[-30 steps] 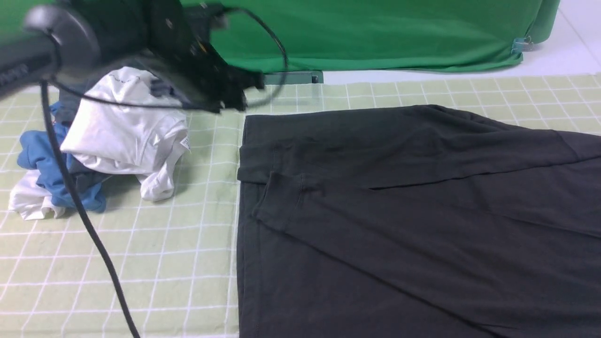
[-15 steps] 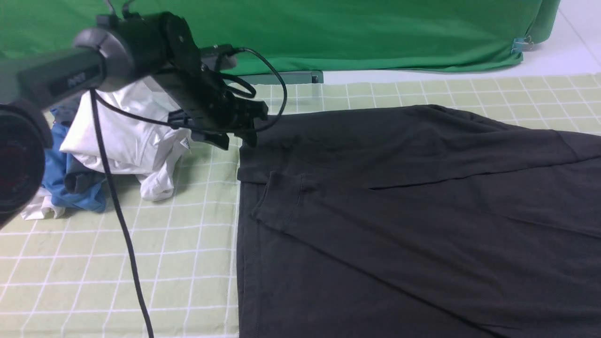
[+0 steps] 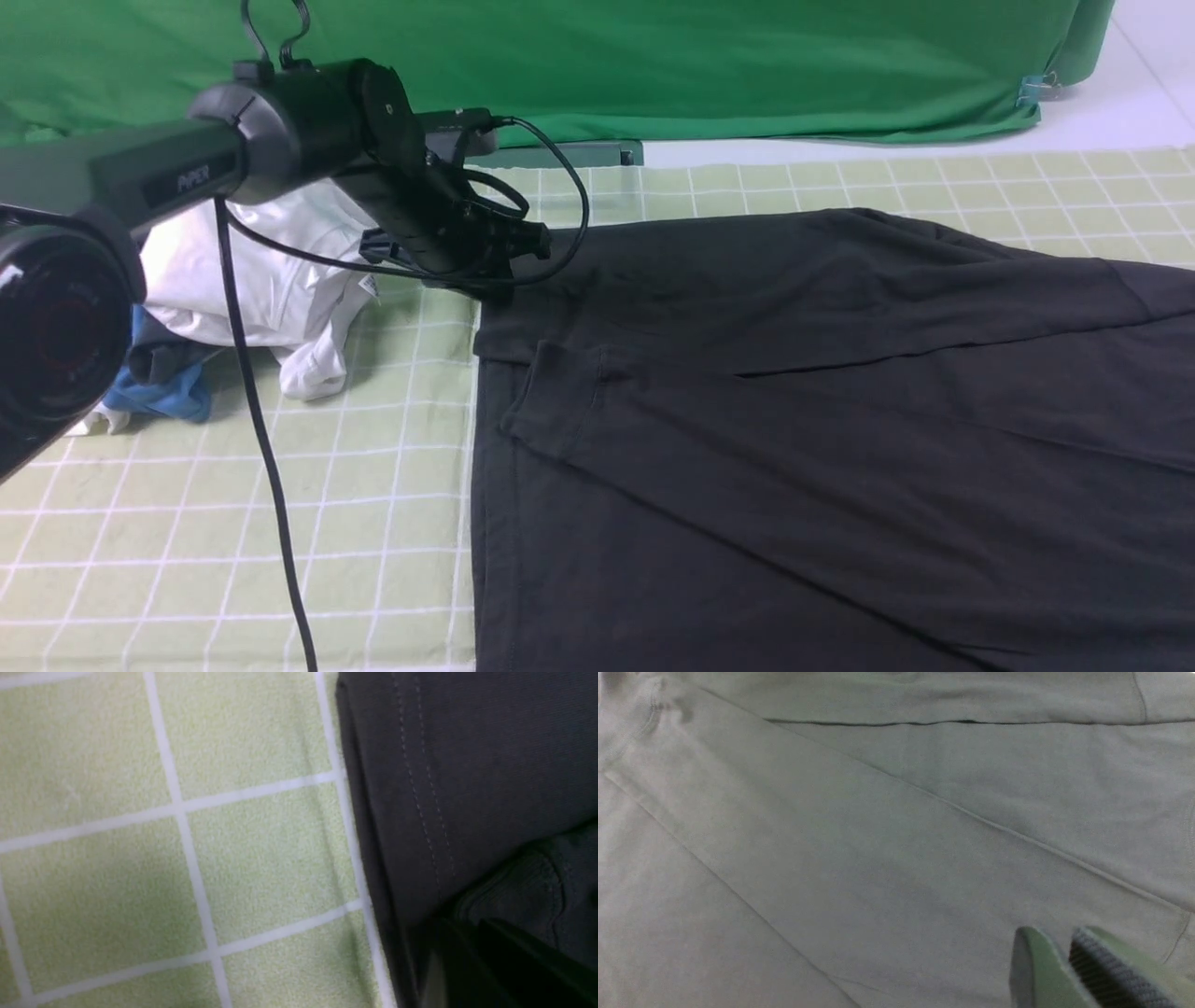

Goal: Fold a long-sleeved shirt over a green coffee tablecloth.
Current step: 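Fold the left side of the dark shirt inward over its body with the left gripper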

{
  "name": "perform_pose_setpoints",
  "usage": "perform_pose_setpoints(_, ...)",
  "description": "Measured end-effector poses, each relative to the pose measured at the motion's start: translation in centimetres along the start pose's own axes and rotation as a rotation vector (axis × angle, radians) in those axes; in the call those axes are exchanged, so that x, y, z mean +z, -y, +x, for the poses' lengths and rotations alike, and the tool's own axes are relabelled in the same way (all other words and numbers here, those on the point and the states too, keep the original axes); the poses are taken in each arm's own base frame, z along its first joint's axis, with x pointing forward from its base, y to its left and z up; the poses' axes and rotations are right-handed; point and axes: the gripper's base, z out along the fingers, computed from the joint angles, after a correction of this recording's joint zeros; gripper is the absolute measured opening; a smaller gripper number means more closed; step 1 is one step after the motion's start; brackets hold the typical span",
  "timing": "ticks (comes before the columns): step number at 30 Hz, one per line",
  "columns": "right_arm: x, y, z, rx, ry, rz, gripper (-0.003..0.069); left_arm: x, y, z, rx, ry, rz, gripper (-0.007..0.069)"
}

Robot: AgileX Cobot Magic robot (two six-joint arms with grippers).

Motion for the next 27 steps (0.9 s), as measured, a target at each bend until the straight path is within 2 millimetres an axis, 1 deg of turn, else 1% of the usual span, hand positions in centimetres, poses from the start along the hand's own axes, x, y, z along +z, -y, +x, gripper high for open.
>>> perform_pose_setpoints(2,0.0,0.0,0.0,0.000,0.001,0.000,0.0112,-0.3,0.1,-0.1,-0.017,0.008,0.017,0.0030)
perform_pose_setpoints(5,0.0,0.0,0.0,0.000,0.001,0.000,0.0112,-1.0,0.2,-0.4,-0.035,0.028,0.052,0.0028)
perform_pose_setpoints(8,0.0,0.0,0.0,0.000,0.001,0.000,0.0113,-3.3,0.4,-1.4,-0.034,0.093,0.114,0.0028)
perform_pose_setpoints(11,0.0,0.0,0.0,0.000,0.003,0.001,0.0115,-6.4,1.3,-2.8,-0.012,0.165,0.161,0.0028)
perform_pose_setpoints(13,0.0,0.0,-0.1,0.000,0.007,0.002,0.0117,-9.3,2.1,-4.0,0.016,0.228,0.188,0.0028)
perform_pose_setpoints(14,0.0,0.0,-0.1,0.000,0.008,0.002,0.0118,-10.3,2.5,-4.4,0.023,0.248,0.201,0.0028)
perform_pose_setpoints(15,0.0,0.0,-0.1,0.000,0.008,0.002,0.0119,-10.6,2.5,-4.5,0.023,0.253,0.205,0.0028)
perform_pose_setpoints(17,0.0,0.0,-0.1,0.000,0.008,0.002,0.0119,-14.1,3.8,-5.7,0.024,0.312,0.259,0.0028)
perform_pose_setpoints(18,0.0,0.0,-0.1,0.000,0.008,0.002,0.0119,-15.1,4.2,-6.0,0.020,0.323,0.281,0.0028)
perform_pose_setpoints(19,0.0,0.0,-0.1,0.000,0.008,0.002,0.0121,-16.6,4.8,-6.4,0.006,0.333,0.322,0.0028)
perform_pose_setpoints(23,0.0,0.0,-0.1,0.000,0.008,0.002,0.0122,-20.3,6.7,-6.4,-0.007,0.285,0.464,0.0028)
perform_pose_setpoints(24,0.0,0.0,-0.1,0.000,0.008,0.002,0.0122,-20.3,6.7,-6.4,-0.007,0.286,0.464,0.0028)
perform_pose_setpoints(25,0.0,0.0,-0.1,0.000,0.009,0.002,0.0122,-21.3,7.3,-6.1,-0.009,0.250,0.514,0.0028)
perform_pose_setpoints(27,0.0,0.0,-0.1,0.000,0.013,0.003,0.0122,-21.9,7.6,-5.9,-0.023,0.228,0.543,0.0028)
